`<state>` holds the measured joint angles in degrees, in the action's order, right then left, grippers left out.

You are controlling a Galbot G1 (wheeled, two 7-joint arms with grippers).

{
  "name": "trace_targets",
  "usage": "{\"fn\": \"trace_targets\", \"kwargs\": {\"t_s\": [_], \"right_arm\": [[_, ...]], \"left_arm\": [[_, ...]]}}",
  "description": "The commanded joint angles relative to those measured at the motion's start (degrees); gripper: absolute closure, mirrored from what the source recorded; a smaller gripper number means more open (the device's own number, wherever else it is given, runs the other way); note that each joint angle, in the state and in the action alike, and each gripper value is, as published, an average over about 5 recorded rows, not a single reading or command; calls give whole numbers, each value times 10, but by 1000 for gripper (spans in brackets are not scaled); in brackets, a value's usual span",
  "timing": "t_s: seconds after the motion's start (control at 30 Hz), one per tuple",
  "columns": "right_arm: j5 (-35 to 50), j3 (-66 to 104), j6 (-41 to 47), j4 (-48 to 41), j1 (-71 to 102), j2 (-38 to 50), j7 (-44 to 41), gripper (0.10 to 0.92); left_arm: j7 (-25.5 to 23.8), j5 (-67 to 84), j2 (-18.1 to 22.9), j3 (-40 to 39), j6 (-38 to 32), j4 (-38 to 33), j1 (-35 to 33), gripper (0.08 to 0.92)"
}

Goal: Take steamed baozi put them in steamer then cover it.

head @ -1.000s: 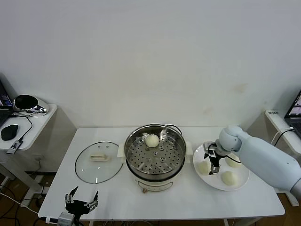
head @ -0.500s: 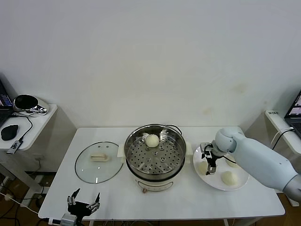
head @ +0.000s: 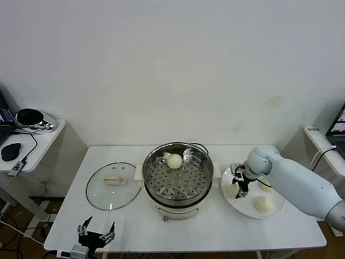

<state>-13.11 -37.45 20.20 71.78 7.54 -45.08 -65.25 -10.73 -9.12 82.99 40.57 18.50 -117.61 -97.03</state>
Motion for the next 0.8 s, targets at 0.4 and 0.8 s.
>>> {"fn": "trace_targets", "kwargs": {"t_s": [0.4,0.8], "right_arm": [[207,-147,44,136,-302,106,-51,457],[381,-312,112,120,-511,-29,-63,457]], "left_arm": [[-9,-5,8,6,16,-40,20,177],[-12,-12,9,19,26,-88,12,177]]}}
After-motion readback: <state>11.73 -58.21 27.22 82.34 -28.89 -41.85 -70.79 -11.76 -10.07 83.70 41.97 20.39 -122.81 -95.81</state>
